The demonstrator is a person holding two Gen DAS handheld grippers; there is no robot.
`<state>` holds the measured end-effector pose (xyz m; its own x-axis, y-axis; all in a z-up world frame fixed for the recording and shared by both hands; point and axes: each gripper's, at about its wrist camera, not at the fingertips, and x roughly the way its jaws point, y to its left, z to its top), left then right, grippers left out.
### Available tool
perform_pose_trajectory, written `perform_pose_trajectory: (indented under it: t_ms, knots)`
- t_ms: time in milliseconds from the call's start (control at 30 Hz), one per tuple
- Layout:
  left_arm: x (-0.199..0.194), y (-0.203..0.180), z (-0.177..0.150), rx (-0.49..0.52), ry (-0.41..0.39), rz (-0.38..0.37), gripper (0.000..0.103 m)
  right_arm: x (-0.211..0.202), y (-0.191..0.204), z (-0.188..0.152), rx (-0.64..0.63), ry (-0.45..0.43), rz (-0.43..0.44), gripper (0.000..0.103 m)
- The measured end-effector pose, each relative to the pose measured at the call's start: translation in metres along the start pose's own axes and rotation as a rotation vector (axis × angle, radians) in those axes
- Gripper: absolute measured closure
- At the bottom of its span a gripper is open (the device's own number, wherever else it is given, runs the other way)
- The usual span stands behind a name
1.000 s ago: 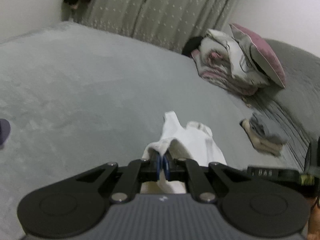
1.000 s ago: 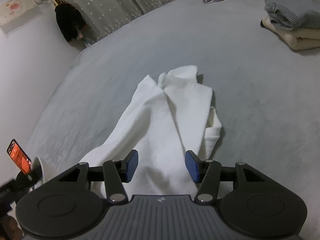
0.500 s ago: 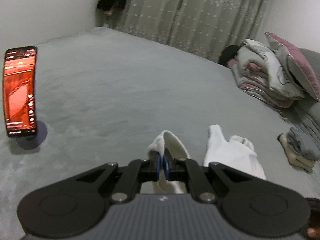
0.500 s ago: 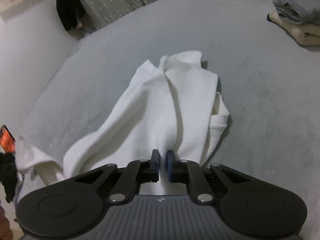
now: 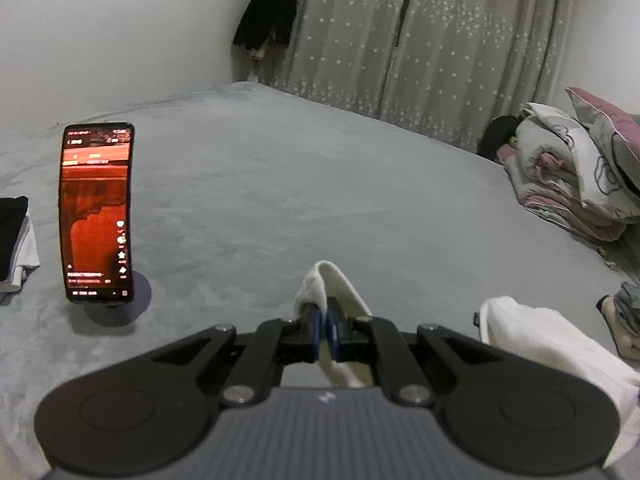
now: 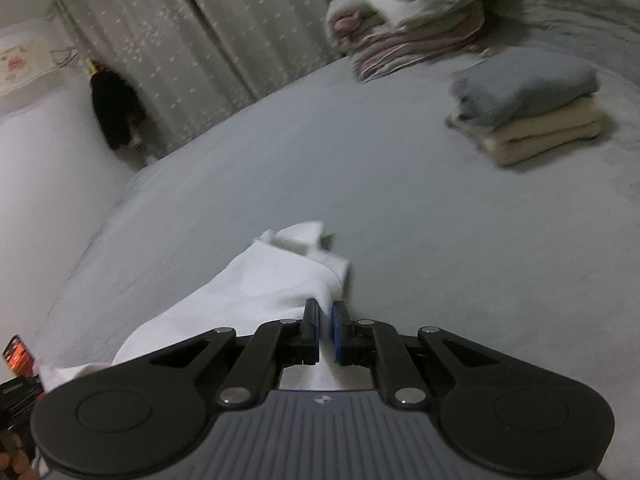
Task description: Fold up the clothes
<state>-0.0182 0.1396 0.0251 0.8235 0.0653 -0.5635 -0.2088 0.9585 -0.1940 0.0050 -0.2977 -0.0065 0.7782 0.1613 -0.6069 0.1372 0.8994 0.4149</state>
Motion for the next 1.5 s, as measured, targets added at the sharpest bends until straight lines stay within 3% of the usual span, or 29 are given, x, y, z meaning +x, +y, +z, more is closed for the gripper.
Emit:
perform_pose_trajectory:
  t_ms: [233, 367, 600, 767, 867, 933, 1000, 1033, 1167, 1267, 1500]
  knots:
    - [0.008, 0.001, 0.000, 0.035, 0.029, 0.108, 0.099, -0.010, -0.037, 0.007, 0.019, -0.019, -0.150, 0.094]
    - [0.016, 0.008, -0.005, 0.039, 0.084, 0.134, 0.099, -0.009, -0.056, 0.007, 0.026, -0.001, -0.241, 0.094]
    - [0.027, 0.026, -0.017, 0.050, 0.167, 0.143, 0.098, 0.008, -0.089, -0.004, 0.033, 0.069, -0.320, 0.094]
    - [0.030, 0.028, -0.025, 0.041, 0.226, 0.055, 0.095, 0.017, -0.088, -0.014, -0.007, 0.122, -0.319, 0.094]
    - [0.024, 0.019, -0.027, 0.066, 0.218, 0.003, 0.075, 0.011, -0.079, -0.014, -0.034, 0.120, -0.303, 0.091]
    - [0.019, 0.010, -0.027, 0.088, 0.205, -0.031, 0.058, 0.004, -0.073, -0.013, -0.040, 0.103, -0.279, 0.083]
    - [0.014, -0.002, -0.028, 0.116, 0.193, -0.069, 0.053, -0.003, -0.068, -0.012, -0.041, 0.084, -0.245, 0.064]
    - [0.012, -0.007, -0.029, 0.129, 0.189, -0.088, 0.048, -0.004, -0.064, -0.010, -0.042, 0.075, -0.229, 0.062]
    - [0.011, -0.034, -0.034, 0.180, 0.198, -0.155, 0.041, -0.015, -0.043, -0.008, -0.070, 0.038, -0.161, 0.059]
    - [0.015, -0.055, -0.039, 0.193, 0.250, -0.226, 0.040, -0.020, -0.026, -0.007, -0.093, 0.020, -0.094, 0.055]
    - [0.034, -0.087, -0.052, 0.062, 0.434, -0.452, 0.040, -0.019, 0.018, -0.009, -0.156, 0.014, 0.034, 0.049]
